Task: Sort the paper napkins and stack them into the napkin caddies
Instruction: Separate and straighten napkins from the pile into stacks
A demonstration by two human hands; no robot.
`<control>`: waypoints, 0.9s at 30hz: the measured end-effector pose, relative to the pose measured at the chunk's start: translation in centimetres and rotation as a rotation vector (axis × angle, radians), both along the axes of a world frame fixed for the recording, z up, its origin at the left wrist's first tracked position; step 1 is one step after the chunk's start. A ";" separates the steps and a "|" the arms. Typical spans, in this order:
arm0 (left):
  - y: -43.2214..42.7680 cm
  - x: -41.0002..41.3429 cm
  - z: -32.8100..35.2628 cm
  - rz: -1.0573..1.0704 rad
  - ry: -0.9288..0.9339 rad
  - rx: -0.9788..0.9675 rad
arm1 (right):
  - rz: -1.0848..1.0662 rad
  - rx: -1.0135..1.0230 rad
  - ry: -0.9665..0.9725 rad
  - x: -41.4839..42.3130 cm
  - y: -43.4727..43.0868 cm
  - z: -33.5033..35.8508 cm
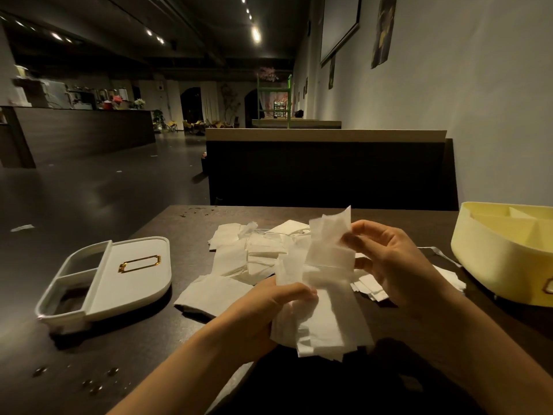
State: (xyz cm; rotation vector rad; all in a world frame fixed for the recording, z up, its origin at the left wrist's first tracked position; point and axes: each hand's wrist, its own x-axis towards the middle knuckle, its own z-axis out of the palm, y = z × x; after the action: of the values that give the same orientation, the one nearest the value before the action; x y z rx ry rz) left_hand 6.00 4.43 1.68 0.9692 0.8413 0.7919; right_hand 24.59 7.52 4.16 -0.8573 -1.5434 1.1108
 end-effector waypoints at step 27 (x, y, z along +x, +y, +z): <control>0.9 -0.3 -0.7 0.089 -0.087 -0.030 | -0.019 0.276 -0.738 0.4 0.0 -0.5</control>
State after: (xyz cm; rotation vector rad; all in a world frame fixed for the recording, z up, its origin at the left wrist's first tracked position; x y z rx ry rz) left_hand 5.73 5.38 0.94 0.8692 0.8226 0.8889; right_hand 24.95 7.57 3.62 -1.1525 -2.2165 0.5514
